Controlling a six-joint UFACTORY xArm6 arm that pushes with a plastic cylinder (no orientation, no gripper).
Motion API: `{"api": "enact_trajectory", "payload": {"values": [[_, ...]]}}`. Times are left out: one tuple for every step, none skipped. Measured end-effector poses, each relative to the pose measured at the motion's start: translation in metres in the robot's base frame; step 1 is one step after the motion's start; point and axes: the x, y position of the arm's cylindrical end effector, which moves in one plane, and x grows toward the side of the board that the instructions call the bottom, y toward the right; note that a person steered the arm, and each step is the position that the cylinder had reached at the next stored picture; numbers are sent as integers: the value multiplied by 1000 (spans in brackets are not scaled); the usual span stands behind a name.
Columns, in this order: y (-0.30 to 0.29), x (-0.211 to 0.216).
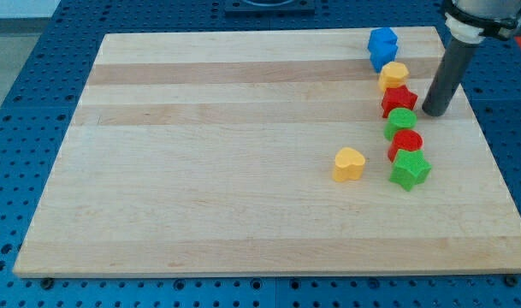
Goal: Move the yellow hexagon parallel to green circle
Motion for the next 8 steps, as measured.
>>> {"api": "enact_trajectory", "payload": {"values": [[-7,0],[-11,0],[-13,0],[-13,0],[0,-5],[10,-25],[12,-48],[12,-68]]}}
